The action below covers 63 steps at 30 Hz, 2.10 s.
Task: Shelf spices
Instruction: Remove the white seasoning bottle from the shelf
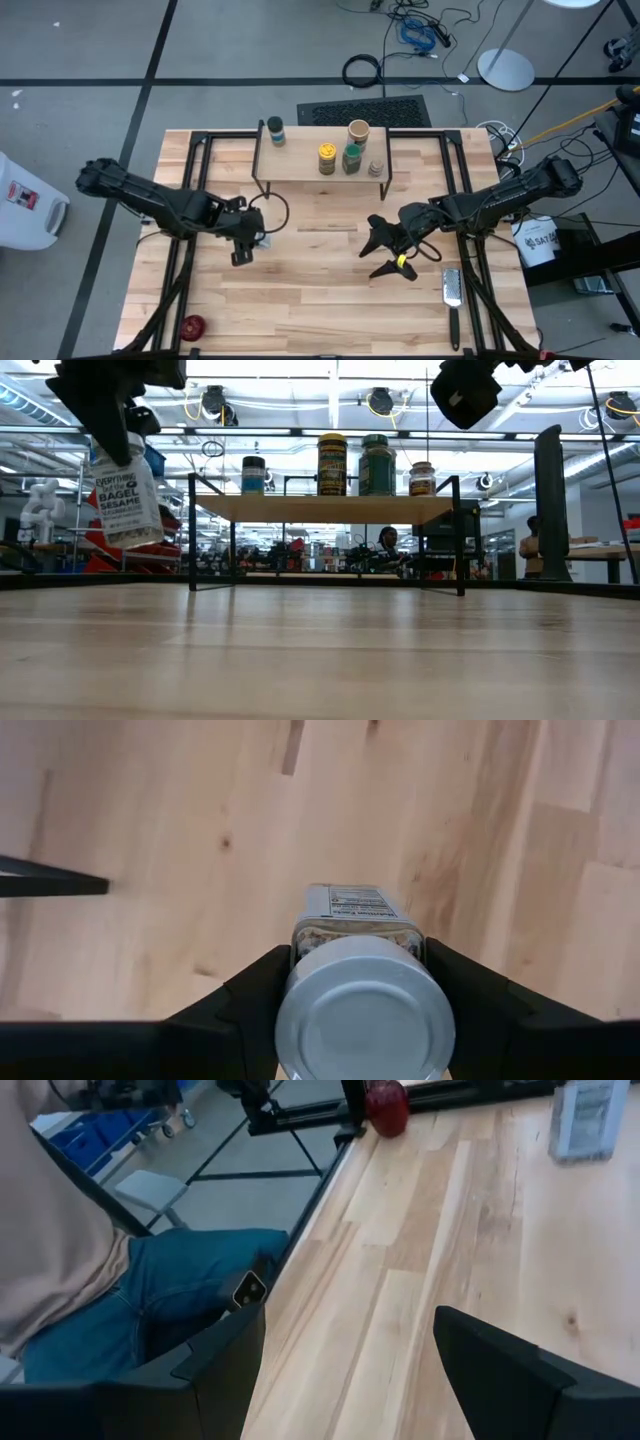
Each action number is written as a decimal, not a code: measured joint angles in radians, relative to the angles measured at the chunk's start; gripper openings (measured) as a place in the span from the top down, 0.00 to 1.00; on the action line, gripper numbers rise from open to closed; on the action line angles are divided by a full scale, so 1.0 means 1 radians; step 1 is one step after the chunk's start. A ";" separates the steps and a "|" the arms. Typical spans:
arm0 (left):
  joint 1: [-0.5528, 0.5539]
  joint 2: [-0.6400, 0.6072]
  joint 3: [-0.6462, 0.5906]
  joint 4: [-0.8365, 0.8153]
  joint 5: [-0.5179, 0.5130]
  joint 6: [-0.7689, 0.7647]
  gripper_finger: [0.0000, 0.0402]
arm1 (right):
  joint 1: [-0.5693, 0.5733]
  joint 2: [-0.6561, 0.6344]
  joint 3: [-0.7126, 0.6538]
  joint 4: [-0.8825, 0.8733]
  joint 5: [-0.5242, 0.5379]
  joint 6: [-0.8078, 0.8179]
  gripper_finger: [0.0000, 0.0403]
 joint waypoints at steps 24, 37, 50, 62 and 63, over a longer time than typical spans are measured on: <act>0.092 0.121 0.000 -0.016 0.155 0.032 0.48 | -0.052 0.000 0.000 -0.007 -0.001 -0.004 0.31; 0.091 0.183 0.000 -0.054 0.176 0.026 0.48 | -0.052 0.000 0.000 -0.016 -0.001 -0.002 0.31; 0.091 0.183 0.001 -0.020 0.173 0.032 0.48 | -0.052 0.000 0.000 -0.016 -0.002 -0.002 0.31; 0.091 0.183 0.002 -0.001 0.141 0.024 0.40 | -0.052 0.000 0.000 -0.016 -0.005 -0.001 0.31; 0.091 0.183 0.002 -0.001 0.141 0.024 0.39 | -0.052 0.000 0.000 -0.016 -0.005 -0.001 0.31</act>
